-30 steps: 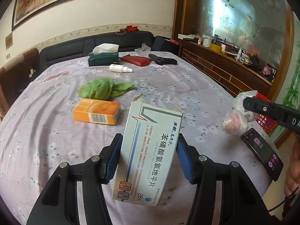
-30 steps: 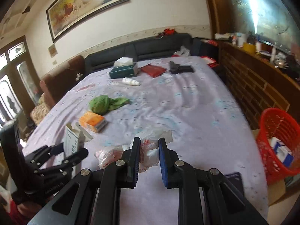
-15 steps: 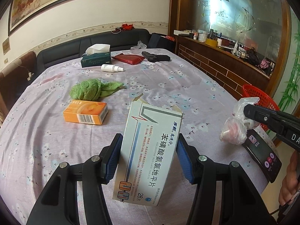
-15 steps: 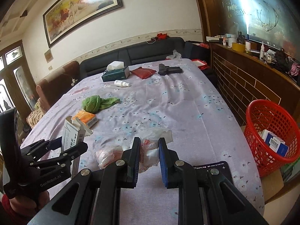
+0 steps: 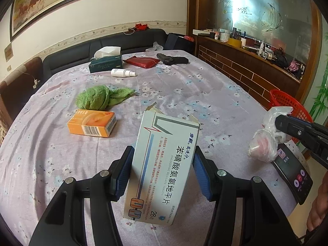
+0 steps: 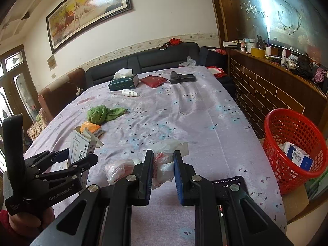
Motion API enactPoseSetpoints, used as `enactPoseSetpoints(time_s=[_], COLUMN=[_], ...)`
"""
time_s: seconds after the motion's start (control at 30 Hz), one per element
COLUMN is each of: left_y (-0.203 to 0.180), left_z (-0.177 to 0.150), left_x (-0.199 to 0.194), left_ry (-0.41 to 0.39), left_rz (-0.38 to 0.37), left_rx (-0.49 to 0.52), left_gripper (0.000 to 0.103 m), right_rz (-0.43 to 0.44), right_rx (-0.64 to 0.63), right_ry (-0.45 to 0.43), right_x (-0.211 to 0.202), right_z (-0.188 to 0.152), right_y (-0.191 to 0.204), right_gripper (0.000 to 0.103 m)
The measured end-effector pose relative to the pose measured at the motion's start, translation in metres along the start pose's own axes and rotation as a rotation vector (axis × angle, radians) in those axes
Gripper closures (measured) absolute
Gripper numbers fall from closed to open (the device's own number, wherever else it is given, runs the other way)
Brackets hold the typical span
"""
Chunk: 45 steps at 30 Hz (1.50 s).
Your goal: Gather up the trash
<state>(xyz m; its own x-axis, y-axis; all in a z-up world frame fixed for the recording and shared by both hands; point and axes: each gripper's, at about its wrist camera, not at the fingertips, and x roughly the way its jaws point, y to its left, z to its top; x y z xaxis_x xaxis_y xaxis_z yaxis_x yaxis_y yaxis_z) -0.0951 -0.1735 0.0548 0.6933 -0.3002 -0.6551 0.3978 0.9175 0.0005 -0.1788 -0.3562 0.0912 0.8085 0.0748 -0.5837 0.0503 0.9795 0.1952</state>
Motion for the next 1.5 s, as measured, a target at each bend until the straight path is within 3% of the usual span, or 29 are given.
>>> enactPoseSetpoints(time_s=[0.57,0.73,0.9,1.0,1.27,1.5], left_y=[-0.011,-0.020,-0.049,-0.079,-0.191,-0.279], left_z=[0.003,0.010,0.032,0.048,0.100,0.130], left_x=[0.001,0.000,-0.006,-0.009,0.010,0.046], left_ry=[-0.001,0.001,0.006,0.004,0.083,0.127], left_rz=[0.014,-0.022,-0.128,-0.207,-0.514,-0.634], left_rx=[0.040,0.061,0.116,0.170,0.252,0.261], left_gripper=[0.048,0.048,0.048,0.048,0.047,0.047], right_rz=[-0.015,-0.020,-0.048,-0.120,-0.317,-0.413], right_rx=[0.017,0.041,0.099,0.150,0.281,0.366], right_ry=[-0.014,-0.028,-0.063,-0.112,-0.193,-0.207], right_x=[-0.007,-0.013,-0.028,-0.048,-0.093,-0.111], right_z=[-0.001,0.001,0.009,0.016,0.028,0.031], right_y=[-0.008,-0.019,-0.049,-0.083,-0.183,-0.251], right_gripper=[0.082,0.082,0.082,0.082,0.082,0.082])
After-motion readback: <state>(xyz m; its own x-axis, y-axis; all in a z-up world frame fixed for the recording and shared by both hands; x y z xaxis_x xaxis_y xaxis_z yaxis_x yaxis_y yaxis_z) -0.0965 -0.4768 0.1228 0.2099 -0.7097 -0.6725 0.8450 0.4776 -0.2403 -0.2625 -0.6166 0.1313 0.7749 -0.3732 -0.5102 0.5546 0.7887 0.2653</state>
